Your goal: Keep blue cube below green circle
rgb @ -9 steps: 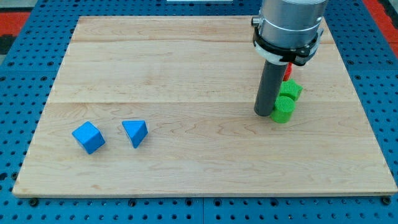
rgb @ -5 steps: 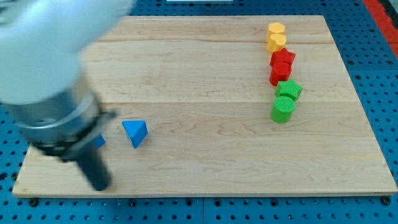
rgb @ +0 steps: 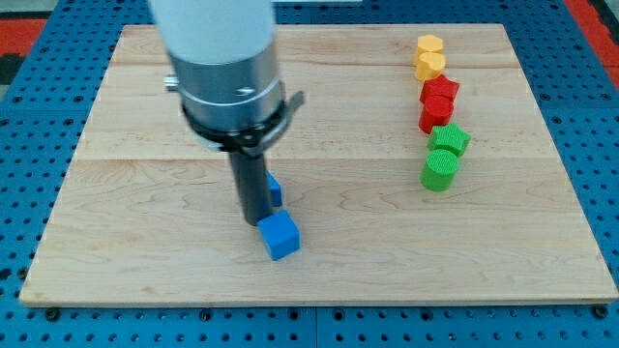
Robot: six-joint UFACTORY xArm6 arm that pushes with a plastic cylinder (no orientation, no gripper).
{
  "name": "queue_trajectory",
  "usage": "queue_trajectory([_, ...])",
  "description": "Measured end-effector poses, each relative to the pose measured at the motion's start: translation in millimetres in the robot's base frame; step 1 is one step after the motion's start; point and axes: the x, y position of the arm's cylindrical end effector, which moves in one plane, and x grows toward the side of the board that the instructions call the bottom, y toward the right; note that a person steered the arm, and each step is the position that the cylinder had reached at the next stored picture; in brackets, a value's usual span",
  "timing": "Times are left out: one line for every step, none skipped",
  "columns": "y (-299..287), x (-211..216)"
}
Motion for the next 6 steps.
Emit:
queue_trajectory([-28.5,4.5])
queue_trajectory([-45.6,34.3])
queue_trajectory([12.5,40.0])
queue_trajectory([79.3,35.8])
queue_trajectory([97.1,32.8])
queue_trajectory([98.9,27.0])
